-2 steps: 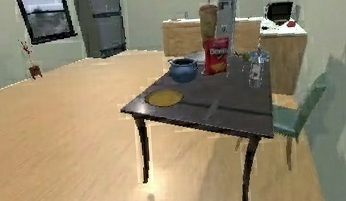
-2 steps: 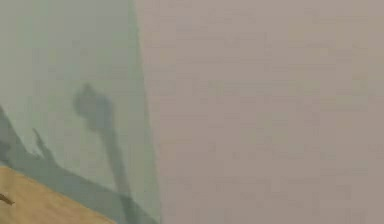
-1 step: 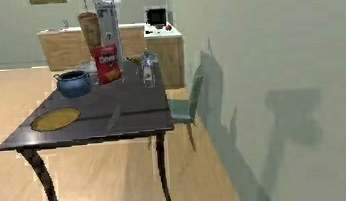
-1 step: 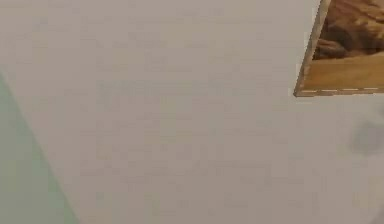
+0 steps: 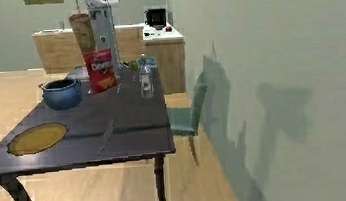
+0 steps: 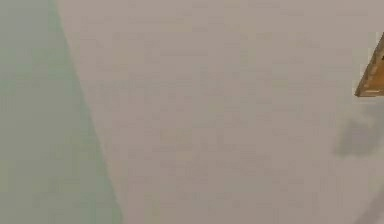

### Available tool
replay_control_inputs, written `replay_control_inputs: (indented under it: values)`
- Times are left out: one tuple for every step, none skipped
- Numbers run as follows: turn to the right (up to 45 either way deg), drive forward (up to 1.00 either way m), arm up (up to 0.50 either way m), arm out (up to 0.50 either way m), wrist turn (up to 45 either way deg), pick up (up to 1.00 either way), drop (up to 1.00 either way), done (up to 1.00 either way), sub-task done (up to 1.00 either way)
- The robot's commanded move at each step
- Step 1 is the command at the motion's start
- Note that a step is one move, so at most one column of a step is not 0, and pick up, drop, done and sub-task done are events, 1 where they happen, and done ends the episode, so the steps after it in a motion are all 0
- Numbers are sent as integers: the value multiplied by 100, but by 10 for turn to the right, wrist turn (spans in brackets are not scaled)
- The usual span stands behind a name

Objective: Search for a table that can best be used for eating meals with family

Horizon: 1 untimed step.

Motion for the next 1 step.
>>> replay_control_inputs:
  values:
    - [-120, 0, 0, 0, 0, 0, 0, 0, 0]
